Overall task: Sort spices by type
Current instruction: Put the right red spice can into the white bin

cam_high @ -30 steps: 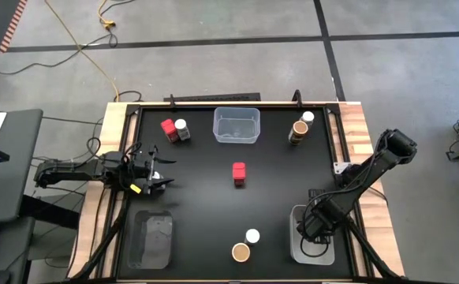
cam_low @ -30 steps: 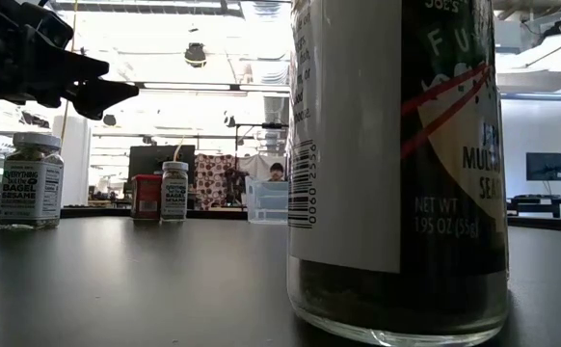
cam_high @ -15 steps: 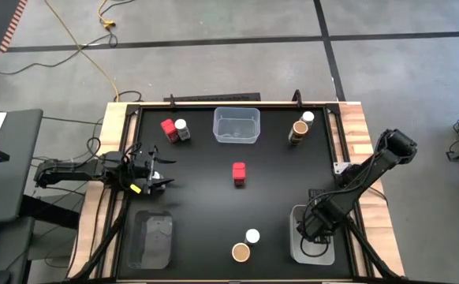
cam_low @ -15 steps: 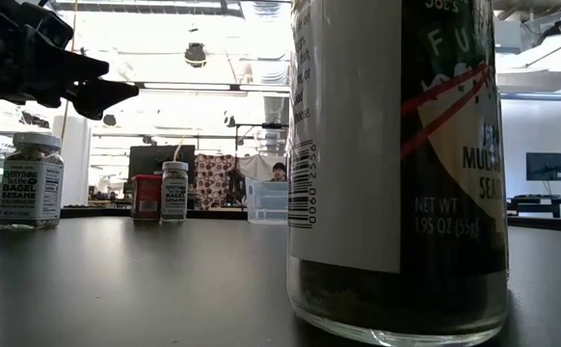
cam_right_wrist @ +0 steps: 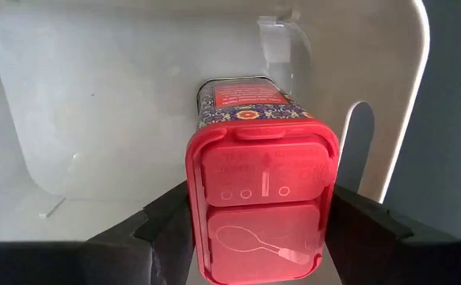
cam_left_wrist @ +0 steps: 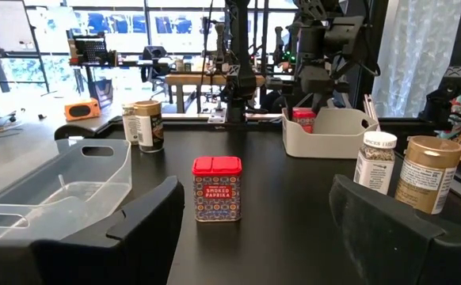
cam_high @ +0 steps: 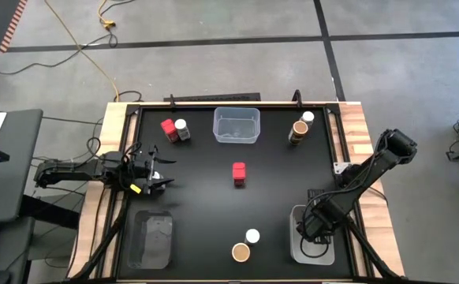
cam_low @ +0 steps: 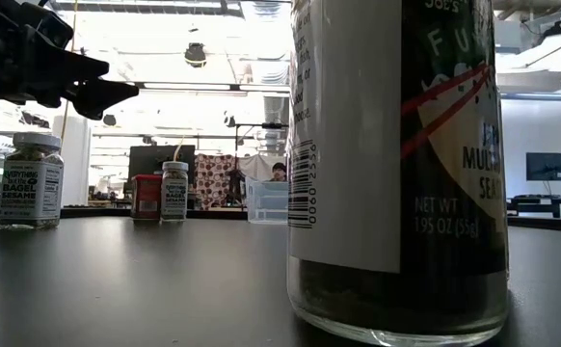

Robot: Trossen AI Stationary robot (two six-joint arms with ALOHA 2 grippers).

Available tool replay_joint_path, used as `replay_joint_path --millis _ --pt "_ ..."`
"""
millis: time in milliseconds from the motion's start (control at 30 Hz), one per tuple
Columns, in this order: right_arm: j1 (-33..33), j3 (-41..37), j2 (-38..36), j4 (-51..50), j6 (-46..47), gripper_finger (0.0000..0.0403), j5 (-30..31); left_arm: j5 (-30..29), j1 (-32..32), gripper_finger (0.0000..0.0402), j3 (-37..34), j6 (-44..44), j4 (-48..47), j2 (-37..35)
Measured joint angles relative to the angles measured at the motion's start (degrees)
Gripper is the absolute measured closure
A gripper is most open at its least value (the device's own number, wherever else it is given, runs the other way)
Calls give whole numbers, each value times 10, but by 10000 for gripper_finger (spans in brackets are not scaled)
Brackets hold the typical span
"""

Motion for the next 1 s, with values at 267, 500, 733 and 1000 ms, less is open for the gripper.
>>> replay_joint_path --millis 267,500,733,1000 --pt "0 0 0 -3 2 137 0 0 0 98 0 0 0 0" --pt "-10 0 0 -5 36 137 4 0 0 98 0 0 0 0" --pt "-26 0 0 -5 24 137 6 0 0 98 0 0 0 0" --pt "-26 0 0 -5 11 137 7 0 0 98 0 0 0 0"
